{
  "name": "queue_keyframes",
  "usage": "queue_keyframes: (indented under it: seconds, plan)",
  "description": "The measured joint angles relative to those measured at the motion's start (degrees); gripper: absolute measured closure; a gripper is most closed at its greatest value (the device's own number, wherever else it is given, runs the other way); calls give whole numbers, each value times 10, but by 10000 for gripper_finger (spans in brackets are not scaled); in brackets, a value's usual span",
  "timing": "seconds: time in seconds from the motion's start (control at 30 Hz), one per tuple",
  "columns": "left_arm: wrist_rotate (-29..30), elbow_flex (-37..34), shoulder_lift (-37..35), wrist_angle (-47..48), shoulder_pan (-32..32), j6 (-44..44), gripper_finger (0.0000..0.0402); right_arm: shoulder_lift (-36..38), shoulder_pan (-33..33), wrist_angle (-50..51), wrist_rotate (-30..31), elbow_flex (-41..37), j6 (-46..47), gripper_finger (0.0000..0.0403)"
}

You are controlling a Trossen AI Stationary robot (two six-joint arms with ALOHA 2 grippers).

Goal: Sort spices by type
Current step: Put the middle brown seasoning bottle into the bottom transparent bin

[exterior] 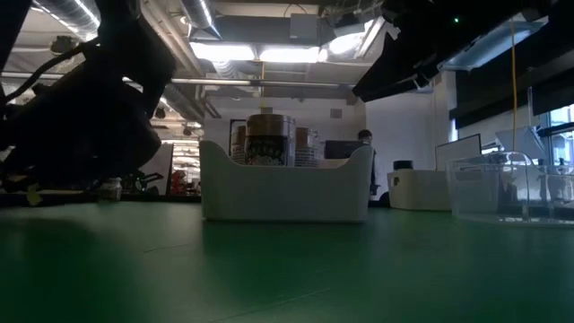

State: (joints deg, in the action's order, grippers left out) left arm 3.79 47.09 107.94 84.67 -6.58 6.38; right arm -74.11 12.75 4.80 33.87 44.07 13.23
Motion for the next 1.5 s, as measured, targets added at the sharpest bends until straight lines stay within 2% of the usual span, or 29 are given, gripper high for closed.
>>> queue_keyframes:
  seconds: [0.4,0.67,0.87,0.97,1.13,1.5]
  plan:
    - [-7,-7,0,-27,18,-2,156,0,0,1,0,0,0,109]
    - [-16,-7,0,-25,14,2,241,0,0,2,0,0,0,109]
    - [-16,-7,0,-25,13,7,241,0,0,1,0,0,0,109]
    - [-20,-3,0,-26,6,24,228,0,0,1,0,0,0,109]
    - [-56,38,0,-18,-28,64,229,0,0,1,0,0,0,109]
    - [-125,198,0,5,-128,173,226,0,0,-3,0,0,0,109]
